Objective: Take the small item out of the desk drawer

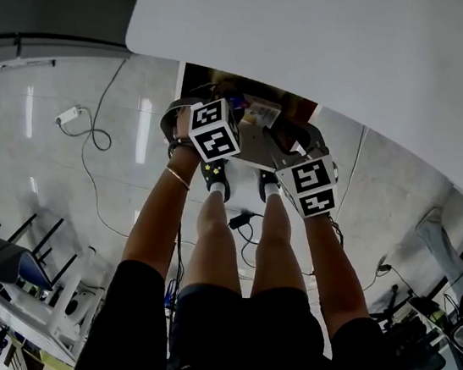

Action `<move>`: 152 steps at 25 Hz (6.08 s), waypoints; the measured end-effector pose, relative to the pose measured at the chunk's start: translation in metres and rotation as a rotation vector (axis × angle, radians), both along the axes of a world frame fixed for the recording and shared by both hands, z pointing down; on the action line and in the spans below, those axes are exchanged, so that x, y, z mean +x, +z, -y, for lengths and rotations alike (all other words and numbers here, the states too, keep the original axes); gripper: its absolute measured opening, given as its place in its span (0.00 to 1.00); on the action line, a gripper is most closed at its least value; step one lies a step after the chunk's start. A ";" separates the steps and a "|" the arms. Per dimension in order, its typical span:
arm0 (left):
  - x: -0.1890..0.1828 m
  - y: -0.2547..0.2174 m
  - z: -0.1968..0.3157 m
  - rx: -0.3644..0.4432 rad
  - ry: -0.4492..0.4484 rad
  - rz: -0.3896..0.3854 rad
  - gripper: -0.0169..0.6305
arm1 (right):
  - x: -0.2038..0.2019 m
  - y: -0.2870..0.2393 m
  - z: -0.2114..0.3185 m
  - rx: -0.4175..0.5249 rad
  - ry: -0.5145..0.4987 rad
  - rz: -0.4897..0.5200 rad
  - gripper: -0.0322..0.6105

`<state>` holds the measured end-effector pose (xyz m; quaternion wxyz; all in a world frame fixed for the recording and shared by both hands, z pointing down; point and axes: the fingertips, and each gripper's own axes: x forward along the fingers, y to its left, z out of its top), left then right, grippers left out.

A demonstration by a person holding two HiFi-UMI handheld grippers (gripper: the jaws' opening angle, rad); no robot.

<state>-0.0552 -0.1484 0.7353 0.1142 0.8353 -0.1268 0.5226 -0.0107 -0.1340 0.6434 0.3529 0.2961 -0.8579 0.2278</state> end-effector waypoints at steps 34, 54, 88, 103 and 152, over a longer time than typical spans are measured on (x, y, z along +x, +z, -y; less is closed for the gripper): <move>-0.004 -0.020 -0.023 0.008 0.096 0.007 0.24 | -0.023 0.046 -0.003 0.004 -0.321 -0.271 0.32; -0.006 -0.027 -0.036 0.003 0.117 -0.020 0.17 | -0.033 0.074 -0.019 -0.048 -0.517 -0.415 0.32; 0.001 -0.056 -0.035 0.062 -0.075 -0.177 0.03 | -0.027 0.061 -0.014 0.024 -0.504 -0.402 0.22; -0.026 -0.114 -0.025 0.123 -0.385 -0.323 0.03 | -0.018 0.011 -0.008 0.018 -0.250 -0.233 0.22; -0.037 -0.338 -0.049 0.296 -0.622 -0.535 0.03 | 0.019 -0.226 -0.030 0.173 0.110 0.181 0.21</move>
